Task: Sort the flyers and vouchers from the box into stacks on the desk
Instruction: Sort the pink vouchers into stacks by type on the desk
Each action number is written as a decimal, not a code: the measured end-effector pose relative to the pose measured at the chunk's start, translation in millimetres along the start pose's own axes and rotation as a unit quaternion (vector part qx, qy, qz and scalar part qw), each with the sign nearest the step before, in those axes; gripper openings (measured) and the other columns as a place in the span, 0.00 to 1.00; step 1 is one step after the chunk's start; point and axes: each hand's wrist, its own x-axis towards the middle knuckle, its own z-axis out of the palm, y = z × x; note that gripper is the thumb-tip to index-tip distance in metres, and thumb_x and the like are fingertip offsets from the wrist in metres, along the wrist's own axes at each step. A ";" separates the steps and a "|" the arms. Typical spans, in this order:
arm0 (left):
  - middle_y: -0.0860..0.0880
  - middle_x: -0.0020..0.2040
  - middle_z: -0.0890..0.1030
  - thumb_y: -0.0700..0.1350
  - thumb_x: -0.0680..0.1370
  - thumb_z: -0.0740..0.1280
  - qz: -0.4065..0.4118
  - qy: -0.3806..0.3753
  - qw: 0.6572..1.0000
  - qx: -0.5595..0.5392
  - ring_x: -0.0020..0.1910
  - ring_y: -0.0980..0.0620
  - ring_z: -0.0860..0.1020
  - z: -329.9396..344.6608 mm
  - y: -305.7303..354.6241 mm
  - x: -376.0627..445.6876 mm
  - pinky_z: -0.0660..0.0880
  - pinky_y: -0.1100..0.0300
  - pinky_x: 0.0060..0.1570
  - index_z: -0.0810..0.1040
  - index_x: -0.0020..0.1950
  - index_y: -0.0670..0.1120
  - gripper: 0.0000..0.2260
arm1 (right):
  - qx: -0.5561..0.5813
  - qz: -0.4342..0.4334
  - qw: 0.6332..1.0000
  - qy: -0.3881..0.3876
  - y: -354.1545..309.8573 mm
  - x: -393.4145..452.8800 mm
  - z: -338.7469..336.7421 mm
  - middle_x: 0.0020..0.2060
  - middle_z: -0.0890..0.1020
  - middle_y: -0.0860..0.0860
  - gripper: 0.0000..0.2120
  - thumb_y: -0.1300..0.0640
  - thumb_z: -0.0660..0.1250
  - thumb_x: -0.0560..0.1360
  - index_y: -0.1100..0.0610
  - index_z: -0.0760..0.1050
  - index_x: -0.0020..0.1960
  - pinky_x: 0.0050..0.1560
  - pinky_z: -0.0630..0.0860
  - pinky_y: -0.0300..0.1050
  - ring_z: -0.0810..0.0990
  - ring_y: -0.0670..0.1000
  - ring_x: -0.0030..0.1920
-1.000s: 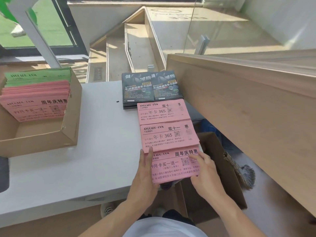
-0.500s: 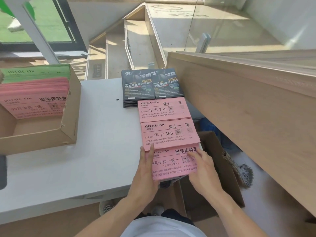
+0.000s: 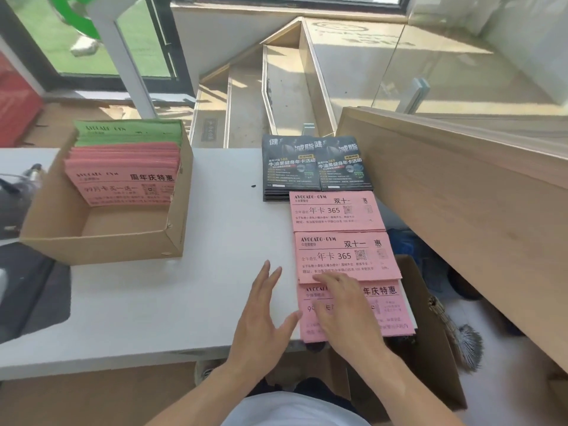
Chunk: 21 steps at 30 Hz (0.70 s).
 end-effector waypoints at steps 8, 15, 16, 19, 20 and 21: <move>0.61 0.71 0.73 0.38 0.76 0.73 0.048 0.234 0.971 -0.014 0.72 0.59 0.70 -125.4 -32.6 26.4 0.65 0.69 0.70 0.76 0.67 0.51 0.21 | 0.031 -0.145 0.988 -0.034 -122.2 58.1 40.9 0.67 0.72 0.38 0.20 0.48 0.64 0.81 0.42 0.69 0.72 0.66 0.58 0.30 0.65 0.37 0.69; 0.49 0.73 0.72 0.37 0.74 0.74 0.088 0.279 0.943 0.158 0.75 0.50 0.67 -264.4 -85.0 93.0 0.63 0.52 0.75 0.76 0.69 0.44 0.23 | 0.041 -0.250 0.967 0.029 -251.4 136.4 87.9 0.71 0.74 0.50 0.23 0.57 0.66 0.79 0.54 0.71 0.74 0.73 0.65 0.47 0.70 0.50 0.71; 0.48 0.75 0.70 0.39 0.74 0.75 0.074 0.258 0.943 0.199 0.76 0.49 0.65 -280.3 -92.7 103.9 0.61 0.51 0.77 0.74 0.71 0.45 0.25 | 0.020 -0.251 0.968 0.023 -265.7 149.1 94.1 0.72 0.72 0.51 0.24 0.57 0.65 0.79 0.55 0.69 0.75 0.75 0.63 0.49 0.68 0.52 0.73; 0.48 0.81 0.59 0.45 0.77 0.73 0.040 0.163 0.938 0.304 0.81 0.49 0.52 -319.7 -115.5 134.4 0.50 0.52 0.79 0.63 0.79 0.50 0.33 | -0.080 -0.232 0.969 -0.016 -294.5 182.7 109.8 0.79 0.60 0.52 0.29 0.53 0.62 0.81 0.53 0.58 0.80 0.79 0.51 0.50 0.55 0.54 0.79; 0.49 0.83 0.53 0.47 0.78 0.71 0.029 0.131 0.935 0.328 0.82 0.50 0.47 -328.8 -123.0 143.1 0.45 0.53 0.79 0.58 0.81 0.51 0.35 | -0.117 -0.219 0.968 -0.022 -299.4 190.4 113.5 0.80 0.55 0.51 0.31 0.52 0.61 0.81 0.53 0.54 0.81 0.80 0.47 0.50 0.51 0.54 0.80; 0.49 0.83 0.49 0.48 0.79 0.70 0.018 0.104 0.931 0.349 0.82 0.51 0.44 -335.6 -129.8 150.2 0.41 0.54 0.78 0.53 0.82 0.52 0.37 | -0.146 -0.203 0.968 -0.022 -302.5 196.3 116.7 0.81 0.52 0.51 0.33 0.53 0.61 0.81 0.53 0.51 0.82 0.80 0.44 0.50 0.48 0.54 0.80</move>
